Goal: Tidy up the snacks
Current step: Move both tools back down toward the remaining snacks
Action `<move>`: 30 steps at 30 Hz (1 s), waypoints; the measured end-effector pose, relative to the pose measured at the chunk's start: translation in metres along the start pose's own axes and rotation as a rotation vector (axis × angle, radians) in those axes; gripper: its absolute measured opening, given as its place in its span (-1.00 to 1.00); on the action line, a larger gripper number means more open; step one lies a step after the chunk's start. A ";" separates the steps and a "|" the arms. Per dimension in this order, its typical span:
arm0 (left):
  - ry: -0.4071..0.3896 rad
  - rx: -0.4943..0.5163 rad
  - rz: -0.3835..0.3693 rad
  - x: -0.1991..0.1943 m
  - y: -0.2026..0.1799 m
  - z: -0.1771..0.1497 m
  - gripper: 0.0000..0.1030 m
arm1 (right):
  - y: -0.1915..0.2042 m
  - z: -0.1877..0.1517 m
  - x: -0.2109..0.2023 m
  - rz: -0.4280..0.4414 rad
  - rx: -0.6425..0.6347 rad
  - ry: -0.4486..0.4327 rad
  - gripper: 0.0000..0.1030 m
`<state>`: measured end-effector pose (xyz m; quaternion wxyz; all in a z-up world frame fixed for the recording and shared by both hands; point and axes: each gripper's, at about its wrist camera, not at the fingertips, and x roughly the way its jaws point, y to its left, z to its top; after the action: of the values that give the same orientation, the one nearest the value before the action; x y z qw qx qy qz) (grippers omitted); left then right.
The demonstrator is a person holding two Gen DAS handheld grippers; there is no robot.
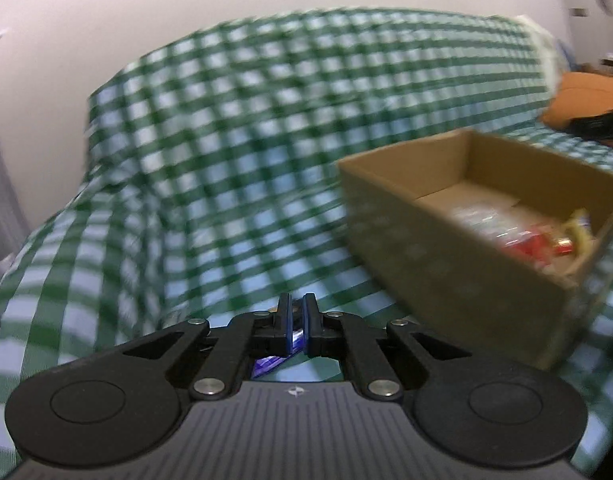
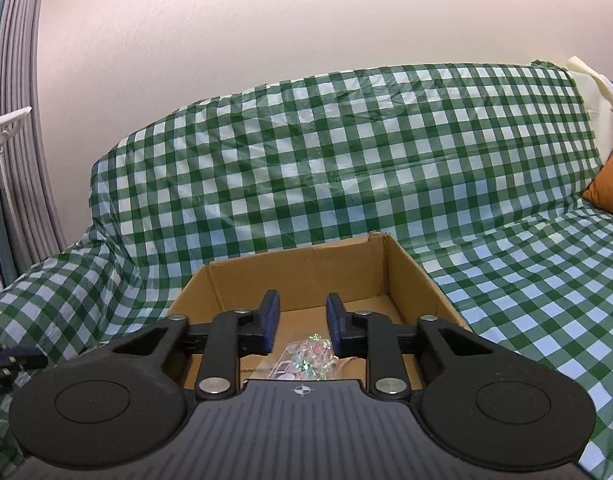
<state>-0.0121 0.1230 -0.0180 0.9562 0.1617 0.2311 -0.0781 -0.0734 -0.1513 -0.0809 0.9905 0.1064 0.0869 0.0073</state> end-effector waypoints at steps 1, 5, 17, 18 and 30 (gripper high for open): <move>-0.026 -0.012 0.013 -0.001 0.002 0.000 -0.95 | 0.001 0.000 -0.001 0.006 -0.008 0.005 -0.84; -0.032 0.005 0.024 0.002 0.001 -0.001 -0.96 | 0.011 -0.001 -0.002 0.027 -0.058 0.014 -0.97; 0.176 0.064 0.290 0.061 0.007 -0.021 -0.92 | 0.141 0.057 0.070 0.315 -0.235 0.263 -0.76; 0.209 0.057 0.324 0.070 0.013 -0.023 -0.92 | 0.158 0.061 0.083 0.345 -0.244 0.294 -0.69; 0.417 0.122 0.433 0.117 0.043 -0.058 -0.42 | 0.278 0.000 0.224 0.396 -0.397 0.689 0.21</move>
<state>0.0763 0.1747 -0.1091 0.8709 0.2771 0.3776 0.1487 0.1485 0.1278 -0.0597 0.8846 -0.0798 0.3866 0.2484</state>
